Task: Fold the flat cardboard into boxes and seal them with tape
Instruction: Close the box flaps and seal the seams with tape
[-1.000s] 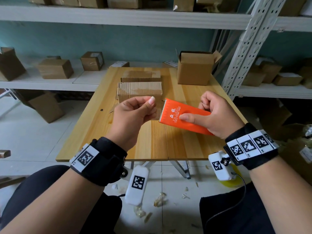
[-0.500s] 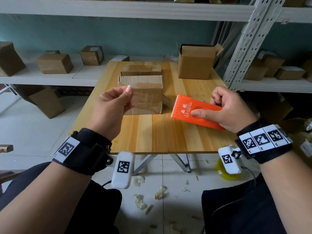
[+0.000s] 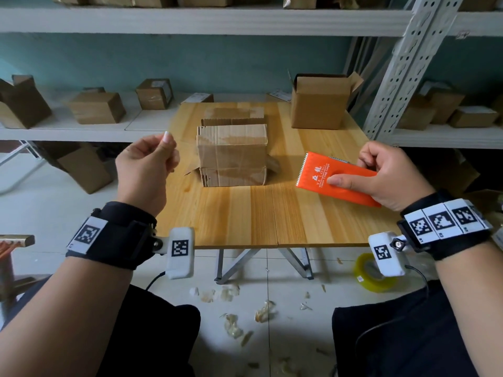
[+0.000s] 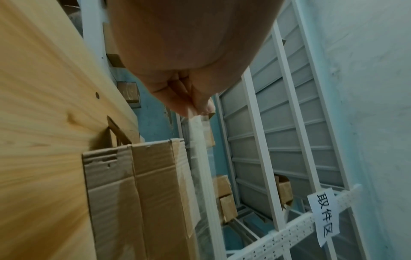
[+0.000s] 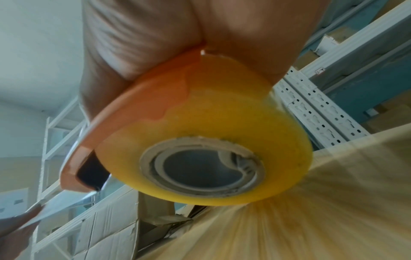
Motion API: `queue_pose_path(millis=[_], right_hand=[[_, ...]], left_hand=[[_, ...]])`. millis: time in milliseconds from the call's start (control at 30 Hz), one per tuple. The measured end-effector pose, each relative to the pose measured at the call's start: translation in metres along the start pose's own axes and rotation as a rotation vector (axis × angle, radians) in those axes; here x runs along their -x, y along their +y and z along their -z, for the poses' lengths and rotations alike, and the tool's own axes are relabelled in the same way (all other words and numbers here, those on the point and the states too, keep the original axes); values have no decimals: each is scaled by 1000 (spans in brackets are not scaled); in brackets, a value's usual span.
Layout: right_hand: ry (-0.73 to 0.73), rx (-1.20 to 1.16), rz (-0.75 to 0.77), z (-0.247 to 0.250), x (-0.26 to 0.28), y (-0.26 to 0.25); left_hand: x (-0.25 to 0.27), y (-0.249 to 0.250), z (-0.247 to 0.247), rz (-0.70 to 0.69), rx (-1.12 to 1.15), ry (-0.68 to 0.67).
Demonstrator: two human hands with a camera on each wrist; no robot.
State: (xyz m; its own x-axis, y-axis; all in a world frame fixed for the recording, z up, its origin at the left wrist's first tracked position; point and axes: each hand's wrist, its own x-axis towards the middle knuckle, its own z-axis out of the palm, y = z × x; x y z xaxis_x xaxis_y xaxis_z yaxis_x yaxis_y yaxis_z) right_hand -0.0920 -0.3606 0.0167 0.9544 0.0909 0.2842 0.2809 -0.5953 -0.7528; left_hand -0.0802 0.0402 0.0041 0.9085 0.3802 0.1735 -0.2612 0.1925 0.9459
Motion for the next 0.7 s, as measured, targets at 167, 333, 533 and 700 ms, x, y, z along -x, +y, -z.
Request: queue_pose_path(millis=[167, 333, 533, 700], right_hand=[[45, 70, -12, 3, 1, -1], [76, 201, -66, -1, -5, -2], [28, 358, -145, -9, -20, 0], [-51, 491, -182, -21, -35, 0]], left_hand=[[9, 11, -3, -46, 47, -67], [21, 15, -12, -66, 98, -119], [30, 16, -26, -85, 85, -220], [38, 14, -40, -146, 45, -323]])
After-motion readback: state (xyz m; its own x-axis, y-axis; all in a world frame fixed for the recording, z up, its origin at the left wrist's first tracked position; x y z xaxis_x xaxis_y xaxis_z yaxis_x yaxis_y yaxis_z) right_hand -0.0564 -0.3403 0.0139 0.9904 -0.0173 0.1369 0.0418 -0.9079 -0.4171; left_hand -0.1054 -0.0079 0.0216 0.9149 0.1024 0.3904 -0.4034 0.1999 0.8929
